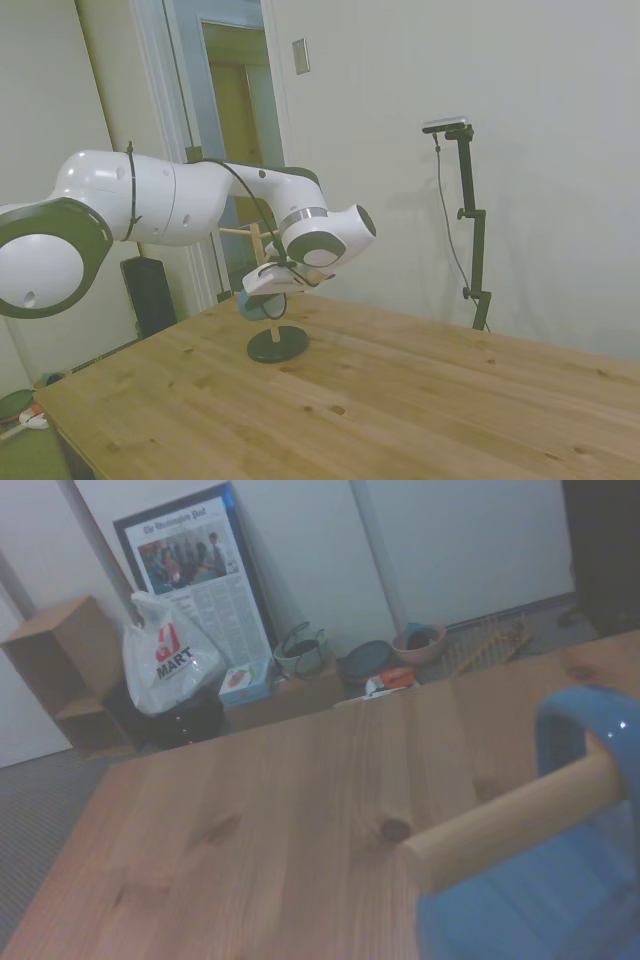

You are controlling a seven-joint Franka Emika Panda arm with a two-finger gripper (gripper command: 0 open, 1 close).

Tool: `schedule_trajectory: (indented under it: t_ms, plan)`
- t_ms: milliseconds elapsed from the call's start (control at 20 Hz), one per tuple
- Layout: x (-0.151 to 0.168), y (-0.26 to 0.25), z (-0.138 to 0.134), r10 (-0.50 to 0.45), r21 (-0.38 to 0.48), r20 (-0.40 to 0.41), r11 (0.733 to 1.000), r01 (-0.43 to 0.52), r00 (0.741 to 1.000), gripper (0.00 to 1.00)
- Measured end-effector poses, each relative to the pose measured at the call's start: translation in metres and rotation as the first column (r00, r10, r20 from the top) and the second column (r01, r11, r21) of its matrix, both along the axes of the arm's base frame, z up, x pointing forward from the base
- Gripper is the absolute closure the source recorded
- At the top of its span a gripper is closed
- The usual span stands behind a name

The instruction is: Unload the mug

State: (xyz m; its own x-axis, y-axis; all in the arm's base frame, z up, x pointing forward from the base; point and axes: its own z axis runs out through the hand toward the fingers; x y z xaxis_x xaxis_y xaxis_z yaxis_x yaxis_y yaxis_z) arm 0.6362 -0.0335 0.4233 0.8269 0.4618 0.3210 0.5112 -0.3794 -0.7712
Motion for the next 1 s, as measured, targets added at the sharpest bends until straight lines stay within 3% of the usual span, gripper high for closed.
schedule_trajectory:
  t_ms: [650, 1000]
  plan:
    - [-0.002, 0.001, 0.017, 0.032, 0.026, 0.038, 0.999, -0.033, 0.999, 1.00]
    - [-0.023, 0.005, 0.025, 0.056, 0.039, 0.042, 0.998, -0.058, 0.998, 1.00]
